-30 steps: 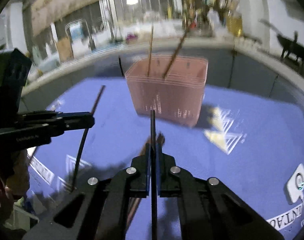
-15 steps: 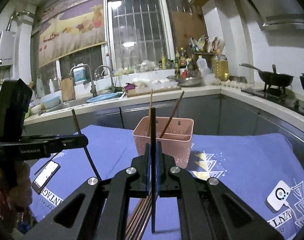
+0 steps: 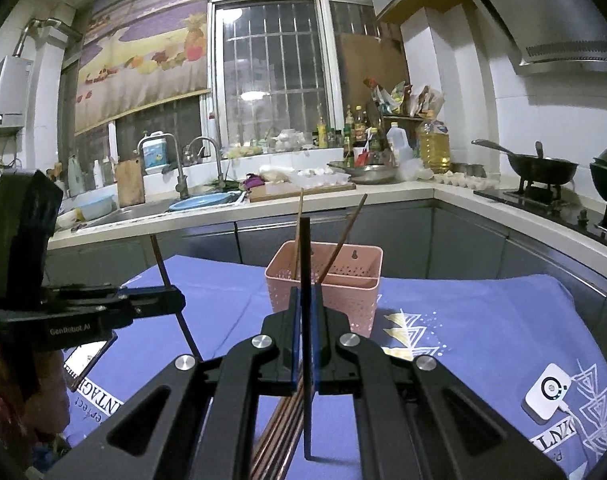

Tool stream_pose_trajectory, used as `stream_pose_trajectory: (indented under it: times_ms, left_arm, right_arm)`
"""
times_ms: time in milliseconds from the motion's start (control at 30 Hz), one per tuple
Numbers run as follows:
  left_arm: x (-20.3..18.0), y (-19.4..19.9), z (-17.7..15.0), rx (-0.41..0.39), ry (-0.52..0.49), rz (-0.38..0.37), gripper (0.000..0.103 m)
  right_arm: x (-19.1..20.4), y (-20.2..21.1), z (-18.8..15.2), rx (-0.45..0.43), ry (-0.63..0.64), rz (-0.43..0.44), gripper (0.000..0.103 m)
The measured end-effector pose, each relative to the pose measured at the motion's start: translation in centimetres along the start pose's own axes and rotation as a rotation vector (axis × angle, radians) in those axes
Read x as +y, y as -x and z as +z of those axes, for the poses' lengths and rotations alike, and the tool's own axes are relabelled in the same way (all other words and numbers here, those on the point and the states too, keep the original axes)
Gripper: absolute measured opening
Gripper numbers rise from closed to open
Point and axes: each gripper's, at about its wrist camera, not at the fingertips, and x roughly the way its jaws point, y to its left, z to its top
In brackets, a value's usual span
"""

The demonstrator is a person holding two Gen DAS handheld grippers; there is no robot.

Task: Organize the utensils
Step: 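Lift both held chopsticks upright and carry them over the pink caddy, then lower both chopsticks into the caddy and open both tools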

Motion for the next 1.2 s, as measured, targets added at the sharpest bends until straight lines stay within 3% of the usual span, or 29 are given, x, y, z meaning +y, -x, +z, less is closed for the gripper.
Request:
stream_pose_trajectory:
  times_ms: [367,667,1000,1200]
  left_arm:
    - [0.9,0.5,0.1,-0.016,0.024,-0.019,0.004]
    - [1.6,1.5,2.6,-0.047,0.04,-0.048,0.004]
    - [2.5,1.8,12.2,-0.146,-0.004,0.034,0.004]
    - [3.5,0.8,18.2,-0.211,0.0,0.11,0.004]
  right_arm:
    - [1.1,-0.4,0.6,-0.02,0.01,-0.005,0.005]
    - [1.7,-1.0,4.1,-0.079,0.016,0.034,0.005]
    - [1.3,-5.7,11.1,-0.116,-0.004,0.087,0.005]
    - [0.6,-9.9,15.3,-0.161,-0.026,0.063,0.005]
